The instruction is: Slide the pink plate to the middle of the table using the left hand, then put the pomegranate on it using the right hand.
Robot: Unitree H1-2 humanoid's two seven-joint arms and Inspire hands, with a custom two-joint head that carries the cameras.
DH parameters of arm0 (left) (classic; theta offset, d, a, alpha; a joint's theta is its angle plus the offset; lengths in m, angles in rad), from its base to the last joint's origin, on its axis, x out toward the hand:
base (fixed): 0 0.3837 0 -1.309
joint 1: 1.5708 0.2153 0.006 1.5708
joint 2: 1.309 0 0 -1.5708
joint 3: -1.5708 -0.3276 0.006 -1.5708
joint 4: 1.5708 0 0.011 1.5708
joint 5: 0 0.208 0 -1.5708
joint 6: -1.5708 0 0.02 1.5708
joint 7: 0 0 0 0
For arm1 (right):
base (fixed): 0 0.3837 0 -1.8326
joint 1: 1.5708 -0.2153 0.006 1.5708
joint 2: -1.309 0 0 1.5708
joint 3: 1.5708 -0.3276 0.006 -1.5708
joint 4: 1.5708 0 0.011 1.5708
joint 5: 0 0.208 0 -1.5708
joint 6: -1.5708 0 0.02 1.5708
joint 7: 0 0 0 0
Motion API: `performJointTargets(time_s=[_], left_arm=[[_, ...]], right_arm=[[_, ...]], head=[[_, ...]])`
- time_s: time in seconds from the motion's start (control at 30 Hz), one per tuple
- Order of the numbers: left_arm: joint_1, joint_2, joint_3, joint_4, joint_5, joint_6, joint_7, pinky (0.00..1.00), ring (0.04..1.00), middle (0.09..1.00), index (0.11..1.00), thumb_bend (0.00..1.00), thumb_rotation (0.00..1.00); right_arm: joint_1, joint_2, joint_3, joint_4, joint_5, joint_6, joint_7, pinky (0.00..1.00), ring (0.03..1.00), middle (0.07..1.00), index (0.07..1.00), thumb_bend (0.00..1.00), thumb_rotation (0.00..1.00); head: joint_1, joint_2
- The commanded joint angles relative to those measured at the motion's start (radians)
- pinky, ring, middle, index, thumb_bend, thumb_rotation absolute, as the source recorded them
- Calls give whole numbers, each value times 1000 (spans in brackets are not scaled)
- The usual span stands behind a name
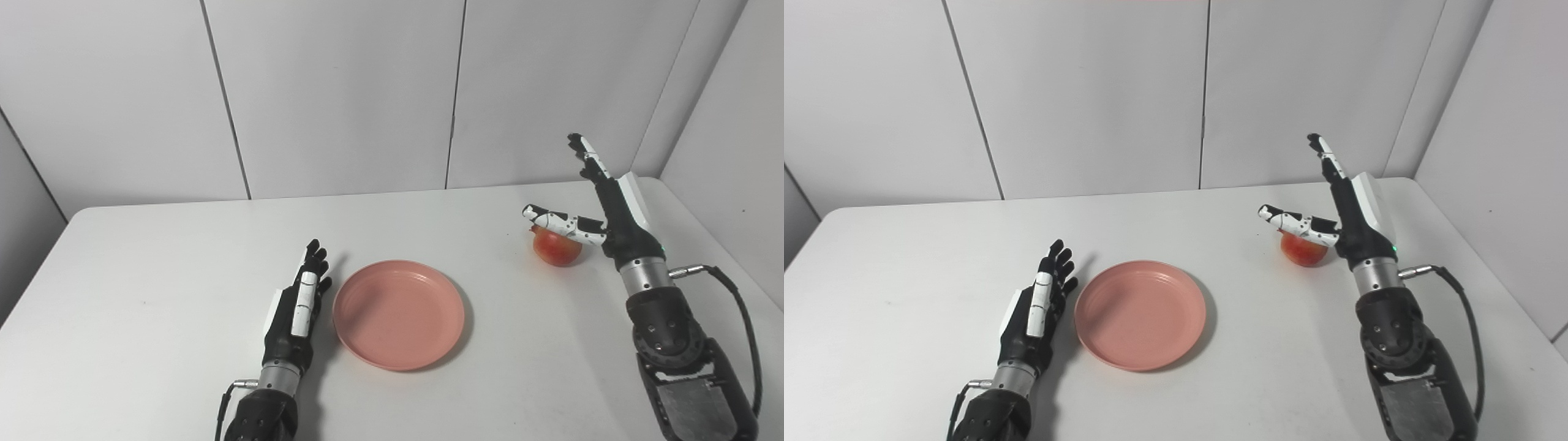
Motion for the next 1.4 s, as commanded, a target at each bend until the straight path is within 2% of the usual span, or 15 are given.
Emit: performJointTargets(time_s=[0.0,0.1,0.23,0.33,0.67,0.8,1.03,1.27,1.37], left_arm=[[-27,-13,6,-1,-6,-53,3,964,997,1000,1000,660,1000],[-27,-15,10,-6,-16,-47,0,958,986,1000,1000,670,1000],[-22,-12,10,-16,-30,-42,-13,967,996,1000,998,678,1000],[-23,-12,13,-15,-46,-43,-21,962,994,1000,996,677,1000],[-23,-5,15,-18,-58,-50,-23,961,995,1000,997,647,1000],[-17,-14,24,-28,-65,-44,-13,946,986,1000,984,645,1000],[-15,-7,16,-31,-69,-46,-30,966,996,1000,996,655,1000],[-10,-17,20,-38,-47,-46,-6,936,987,1000,973,665,997],[-8,-20,18,-48,-49,-37,-7,946,985,1000,977,664,993]], right_arm=[[-59,-36,-11,1,-7,10,-3,857,925,935,940,874,489],[-80,-61,6,55,-35,3,-1,856,927,937,949,931,471],[-102,-77,26,121,-56,2,-1,820,910,934,942,986,390],[-115,-84,37,164,-59,-3,1,810,906,936,937,1000,365],[-138,-103,86,277,-53,-34,30,784,884,926,933,1000,275],[-138,-100,104,301,-55,-25,29,808,895,932,938,1000,254],[-146,-99,138,337,-67,-8,27,788,895,942,939,1000,248],[-153,-101,151,373,-84,-9,16,778,872,911,910,997,216],[-149,-100,152,378,-89,-14,8,760,846,873,876,945,159]], head=[[-1,5],[-6,3],[2,9],[0,10],[8,17],[7,22],[8,25],[11,31],[10,31]])
